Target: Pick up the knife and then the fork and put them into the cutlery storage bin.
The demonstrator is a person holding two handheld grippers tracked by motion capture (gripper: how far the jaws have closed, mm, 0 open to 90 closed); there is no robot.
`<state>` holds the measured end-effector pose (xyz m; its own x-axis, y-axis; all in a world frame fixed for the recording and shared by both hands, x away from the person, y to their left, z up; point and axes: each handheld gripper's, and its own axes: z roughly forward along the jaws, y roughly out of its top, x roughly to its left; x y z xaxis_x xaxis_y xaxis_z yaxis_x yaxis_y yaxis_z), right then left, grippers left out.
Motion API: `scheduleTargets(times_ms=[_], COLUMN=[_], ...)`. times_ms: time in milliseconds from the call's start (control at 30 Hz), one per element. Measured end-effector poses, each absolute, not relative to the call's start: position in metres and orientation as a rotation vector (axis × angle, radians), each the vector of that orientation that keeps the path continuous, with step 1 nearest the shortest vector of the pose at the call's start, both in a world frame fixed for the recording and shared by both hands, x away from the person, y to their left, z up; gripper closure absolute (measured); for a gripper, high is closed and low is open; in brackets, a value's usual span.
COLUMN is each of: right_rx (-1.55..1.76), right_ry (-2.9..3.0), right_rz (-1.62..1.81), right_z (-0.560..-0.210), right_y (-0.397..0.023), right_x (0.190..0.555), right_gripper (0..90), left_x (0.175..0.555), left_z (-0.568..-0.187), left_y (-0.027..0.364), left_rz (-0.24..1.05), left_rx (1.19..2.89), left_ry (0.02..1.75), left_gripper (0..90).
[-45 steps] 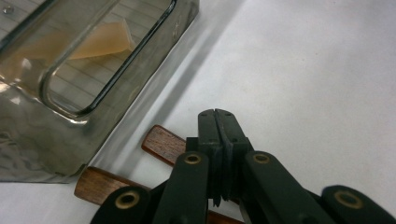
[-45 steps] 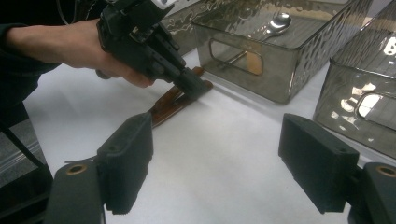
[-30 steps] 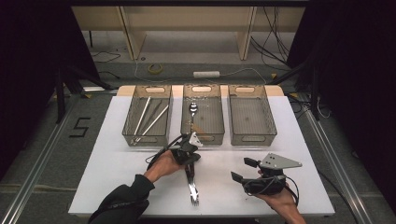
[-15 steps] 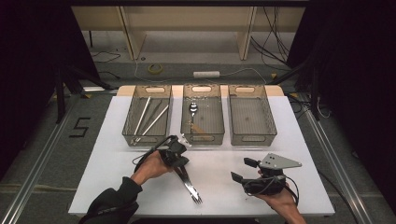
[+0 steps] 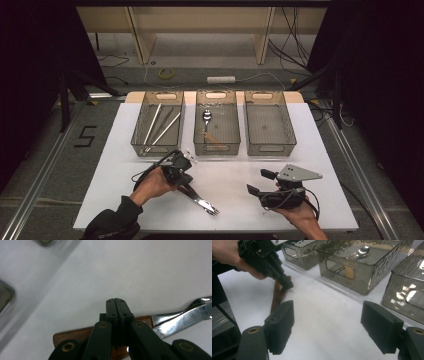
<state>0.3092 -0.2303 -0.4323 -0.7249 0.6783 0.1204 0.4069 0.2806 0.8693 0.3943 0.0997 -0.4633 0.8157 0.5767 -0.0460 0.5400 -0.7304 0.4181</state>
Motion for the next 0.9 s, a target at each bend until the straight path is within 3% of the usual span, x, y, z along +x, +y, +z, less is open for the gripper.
scheduleTargets(times_ms=[900], right_rx=[0.984], right_ry=[2.296], right_rz=[1.406], right_z=[-0.432], right_y=[-0.228], right_x=[0.309], right_gripper=[27.9], left_x=[0.353], left_z=[-0.463], left_y=[0.122], left_rz=[0.059], left_rx=[2.601], left_ry=[0.893], left_gripper=[88.8])
